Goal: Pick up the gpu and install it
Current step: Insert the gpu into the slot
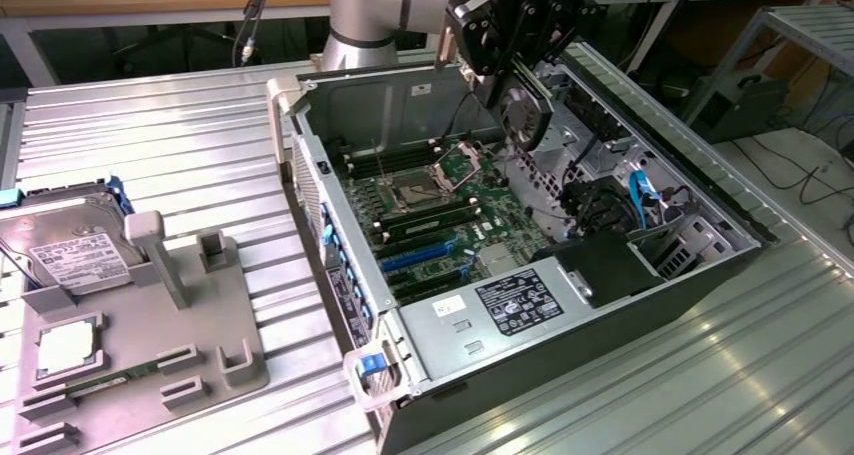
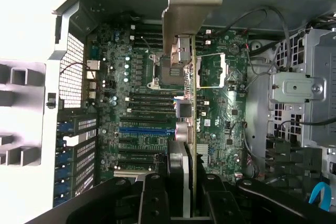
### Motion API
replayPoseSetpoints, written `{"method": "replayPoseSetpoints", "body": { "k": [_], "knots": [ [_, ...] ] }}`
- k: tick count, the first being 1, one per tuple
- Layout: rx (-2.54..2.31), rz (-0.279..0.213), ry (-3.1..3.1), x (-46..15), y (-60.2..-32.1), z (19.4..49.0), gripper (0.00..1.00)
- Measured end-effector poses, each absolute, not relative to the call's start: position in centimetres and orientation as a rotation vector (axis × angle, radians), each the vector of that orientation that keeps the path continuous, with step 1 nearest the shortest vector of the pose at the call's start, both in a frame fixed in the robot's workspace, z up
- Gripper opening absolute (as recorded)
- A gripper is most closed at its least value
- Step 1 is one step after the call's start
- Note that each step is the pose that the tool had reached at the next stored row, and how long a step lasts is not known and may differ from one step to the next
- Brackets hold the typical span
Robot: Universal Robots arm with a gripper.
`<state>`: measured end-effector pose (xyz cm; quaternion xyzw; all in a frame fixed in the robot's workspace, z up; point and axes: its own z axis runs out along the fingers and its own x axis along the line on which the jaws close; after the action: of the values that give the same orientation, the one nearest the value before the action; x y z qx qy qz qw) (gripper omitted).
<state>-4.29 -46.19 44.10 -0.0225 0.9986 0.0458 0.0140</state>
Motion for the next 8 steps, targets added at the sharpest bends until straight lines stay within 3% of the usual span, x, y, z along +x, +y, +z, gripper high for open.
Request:
{"method": "replayPoseSetpoints", "body": {
  "k": [8],
  "knots": [
    [-0.07, 0.142, 3.109, -4.29, -46.19, 44.11, 0.29]
  ]
}}
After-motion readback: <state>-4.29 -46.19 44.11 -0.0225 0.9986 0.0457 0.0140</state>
